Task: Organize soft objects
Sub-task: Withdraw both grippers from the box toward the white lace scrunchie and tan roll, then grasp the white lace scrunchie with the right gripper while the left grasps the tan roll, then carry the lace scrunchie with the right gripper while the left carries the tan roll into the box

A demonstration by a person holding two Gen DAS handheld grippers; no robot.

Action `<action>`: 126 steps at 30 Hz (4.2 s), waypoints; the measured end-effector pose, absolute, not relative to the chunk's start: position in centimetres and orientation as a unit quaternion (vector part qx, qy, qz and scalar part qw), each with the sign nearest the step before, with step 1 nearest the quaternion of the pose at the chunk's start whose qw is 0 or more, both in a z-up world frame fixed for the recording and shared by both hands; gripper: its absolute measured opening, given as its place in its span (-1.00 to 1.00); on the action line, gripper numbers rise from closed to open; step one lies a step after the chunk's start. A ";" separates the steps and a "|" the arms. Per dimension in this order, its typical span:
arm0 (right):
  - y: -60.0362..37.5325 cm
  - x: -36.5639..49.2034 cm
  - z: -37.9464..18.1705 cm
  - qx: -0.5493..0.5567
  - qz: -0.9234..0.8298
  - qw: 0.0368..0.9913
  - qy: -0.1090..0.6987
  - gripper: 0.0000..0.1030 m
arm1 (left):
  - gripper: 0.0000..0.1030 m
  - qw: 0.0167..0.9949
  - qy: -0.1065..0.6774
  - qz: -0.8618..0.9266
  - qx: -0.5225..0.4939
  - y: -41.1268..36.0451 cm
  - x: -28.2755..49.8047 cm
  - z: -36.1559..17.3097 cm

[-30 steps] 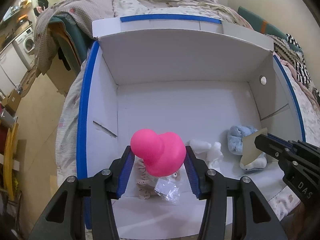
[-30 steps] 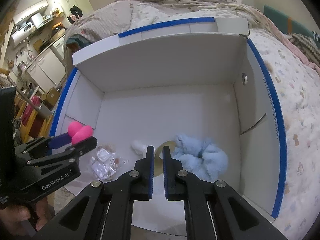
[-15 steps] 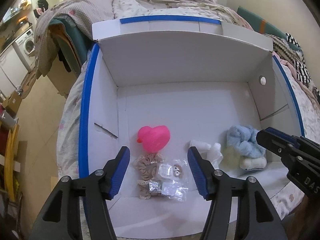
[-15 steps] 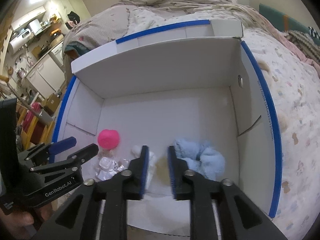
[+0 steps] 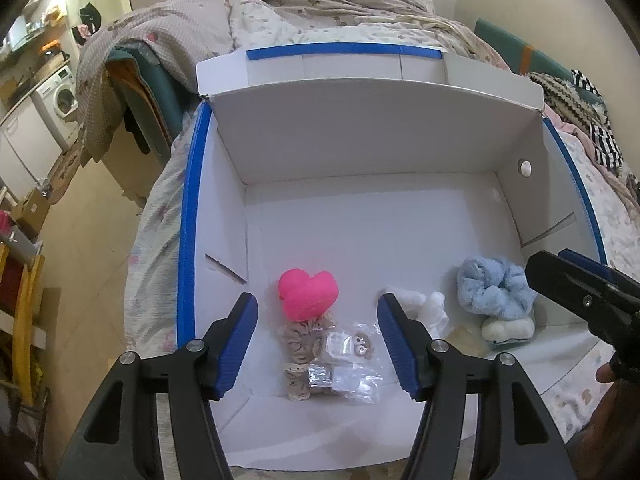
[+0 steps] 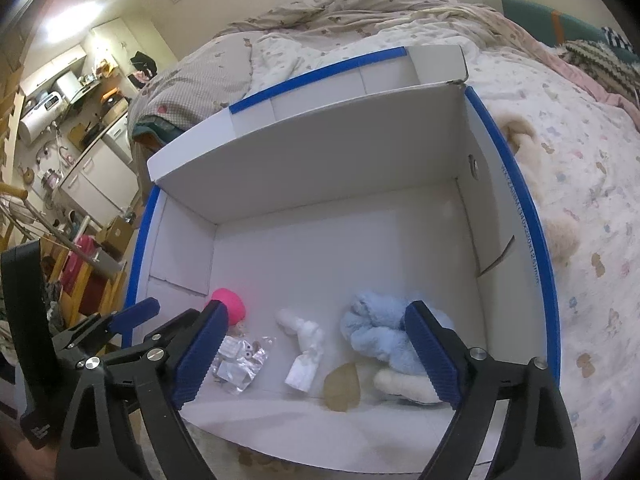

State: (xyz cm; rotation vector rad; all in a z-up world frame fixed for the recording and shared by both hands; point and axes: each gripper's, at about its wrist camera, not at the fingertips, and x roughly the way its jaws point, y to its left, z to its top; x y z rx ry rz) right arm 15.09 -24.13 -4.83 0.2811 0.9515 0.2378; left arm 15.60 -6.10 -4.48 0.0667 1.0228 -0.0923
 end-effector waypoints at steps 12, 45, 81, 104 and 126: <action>-24.2 14.2 -4.2 0.133 0.119 0.876 0.448 0.86 | 0.15 0.880 0.473 -0.033 0.028 -5.3 14.0 -3.5; -22.3 5.8 -4.5 0.106 0.149 0.858 0.480 0.86 | 0.32 0.862 0.505 -0.038 0.019 -2.3 4.8 -4.4; -14.8 9.0 -15.7 0.048 0.173 0.747 0.641 -0.35 | 0.32 0.797 0.601 0.017 -0.056 1.0 7.1 -9.5; -22.6 8.0 -13.0 0.089 0.105 0.790 0.598 -0.58 | 0.28 0.744 0.657 -0.114 0.053 -8.6 9.4 -15.6; -21.2 6.9 -11.5 0.078 0.133 0.795 0.587 -0.58 | -0.83 0.774 0.623 -0.113 -0.018 -3.8 6.5 -11.6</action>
